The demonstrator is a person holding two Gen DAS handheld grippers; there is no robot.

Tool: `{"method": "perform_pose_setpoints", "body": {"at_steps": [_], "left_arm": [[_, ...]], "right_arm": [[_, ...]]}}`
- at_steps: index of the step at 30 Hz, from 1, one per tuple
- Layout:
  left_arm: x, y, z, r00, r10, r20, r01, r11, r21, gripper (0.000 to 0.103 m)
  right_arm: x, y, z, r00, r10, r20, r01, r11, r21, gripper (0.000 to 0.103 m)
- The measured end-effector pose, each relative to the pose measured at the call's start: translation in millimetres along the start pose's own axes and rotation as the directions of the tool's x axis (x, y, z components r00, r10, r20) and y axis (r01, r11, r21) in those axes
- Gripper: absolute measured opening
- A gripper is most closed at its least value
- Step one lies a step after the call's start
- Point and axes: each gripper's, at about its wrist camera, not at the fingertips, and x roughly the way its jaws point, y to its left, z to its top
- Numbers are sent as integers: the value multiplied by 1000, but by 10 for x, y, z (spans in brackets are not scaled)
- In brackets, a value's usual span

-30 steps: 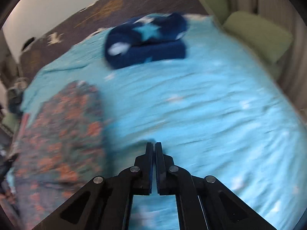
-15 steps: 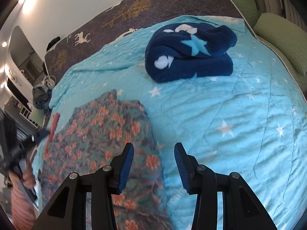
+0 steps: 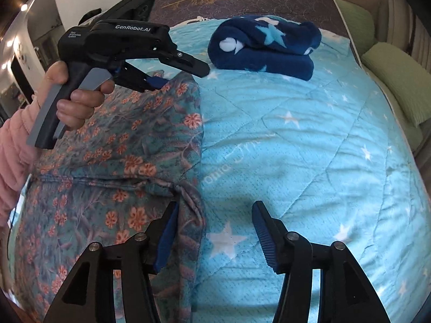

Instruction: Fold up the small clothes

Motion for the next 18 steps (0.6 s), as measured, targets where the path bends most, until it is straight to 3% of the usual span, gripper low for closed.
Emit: {"method": "perform_pose_setpoints", "body": {"at_steps": [3, 7, 11, 15, 17, 18], "left_arm": [[5, -195, -1, 999, -40, -29, 42, 998, 48, 62], [9, -371, -12, 997, 29, -69, -21, 994, 108, 62], [16, -244, 133, 999, 0, -37, 1, 1000, 15, 61], [125, -180, 300, 999, -37, 34, 39, 999, -35, 44], [255, -201, 353, 997, -77, 25, 79, 995, -55, 44], [320, -228, 359, 998, -65, 10, 65, 996, -56, 44]], "right_arm": [[7, -46, 3, 1000, 13, 28, -13, 1000, 16, 61], [12, -91, -11, 998, 27, 53, -29, 999, 30, 62], [22, -53, -9, 998, 10, 61, -10, 1000, 14, 62], [27, -29, -9, 998, -15, 67, 15, 1000, 12, 62], [7, -103, -4, 996, -51, 80, 46, 997, 67, 55], [-9, -174, -10, 996, -26, 84, 16, 992, 121, 51]]}}
